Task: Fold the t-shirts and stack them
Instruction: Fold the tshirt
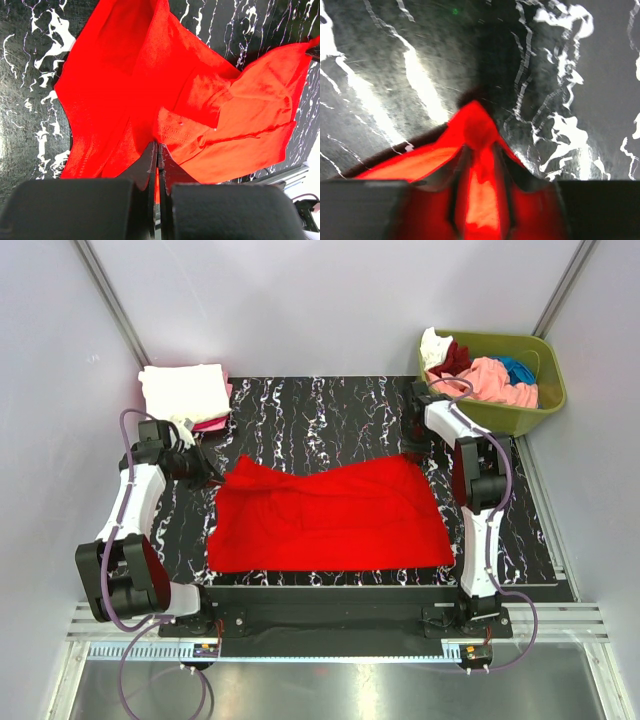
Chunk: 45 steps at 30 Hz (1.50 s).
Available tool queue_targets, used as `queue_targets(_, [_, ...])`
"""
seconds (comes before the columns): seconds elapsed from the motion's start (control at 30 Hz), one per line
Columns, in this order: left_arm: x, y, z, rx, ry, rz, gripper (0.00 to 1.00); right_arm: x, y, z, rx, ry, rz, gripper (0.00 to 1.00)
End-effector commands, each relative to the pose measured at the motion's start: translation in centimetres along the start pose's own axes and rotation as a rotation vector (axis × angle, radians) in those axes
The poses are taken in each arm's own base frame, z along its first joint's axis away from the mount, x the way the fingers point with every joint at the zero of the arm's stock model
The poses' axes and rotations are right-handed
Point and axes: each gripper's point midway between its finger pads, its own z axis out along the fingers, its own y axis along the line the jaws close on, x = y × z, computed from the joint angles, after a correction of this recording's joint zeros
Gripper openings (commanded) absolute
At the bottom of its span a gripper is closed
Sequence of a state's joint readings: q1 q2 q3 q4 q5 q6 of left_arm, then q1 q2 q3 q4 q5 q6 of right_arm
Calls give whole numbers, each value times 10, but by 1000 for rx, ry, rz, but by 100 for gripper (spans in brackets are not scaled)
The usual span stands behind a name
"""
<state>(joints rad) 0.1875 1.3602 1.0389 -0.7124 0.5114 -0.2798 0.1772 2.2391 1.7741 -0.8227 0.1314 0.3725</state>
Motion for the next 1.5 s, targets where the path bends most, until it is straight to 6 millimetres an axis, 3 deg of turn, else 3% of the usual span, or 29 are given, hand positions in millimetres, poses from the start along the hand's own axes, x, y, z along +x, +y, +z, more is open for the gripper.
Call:
queue_targets(0.0, [-11,-7,-11,15,-65,43,0,-88,-4,24,-9,-276,61,23])
queue_targets(0.03, [-12,-8,-12,15,-69,47,0,-87,-2,26,-18,-267,62,16])
queue_targets(0.13, [-14,-10,-20,8,-84,46,0,-85,-1,23,-28,-273,61,9])
queue_targets(0.17, [-17,-11,-23,2,-96,48,0,-86,-1,22,-31,-275,60,1])
queue_targets(0.4, [-22,-24,-35,34,-129,45,0,-87,-1,-7,-58,-299,67,2])
queue_targets(0.47, [-25,-27,-34,57,-128,45,0,-87,-2,-16,-58,-304,68,12])
queue_targets(0.5, [-26,-28,-33,62,-129,44,0,-86,-3,-17,-59,-302,67,46])
queue_targets(0.53, [-31,-32,-36,68,-139,54,0,-88,-3,-22,-60,-308,68,57])
queue_targets(0.6, [-34,-25,-42,9,-138,68,0,-87,-2,-26,-68,-306,70,67])
queue_targets(0.67, [-51,-17,-56,-85,-192,86,0,-89,1,-34,-93,-320,75,68])
queue_targets(0.77, [-60,-16,-70,-117,-216,85,0,-94,9,-40,-131,-328,91,69])
queue_targets(1.07, [-62,18,-73,-226,-229,25,0,-114,32,-33,-187,-319,98,68])
queue_targets(1.2, [-62,21,-69,-219,-221,13,0,-124,43,-30,-229,-323,109,66])
queue_targets(1.33, [-57,21,-61,-193,-194,4,0,-118,55,-19,-258,-290,96,64])
queue_targets(1.47, [-55,22,-56,-182,-187,1,0,-107,83,-21,-320,-295,25,64])
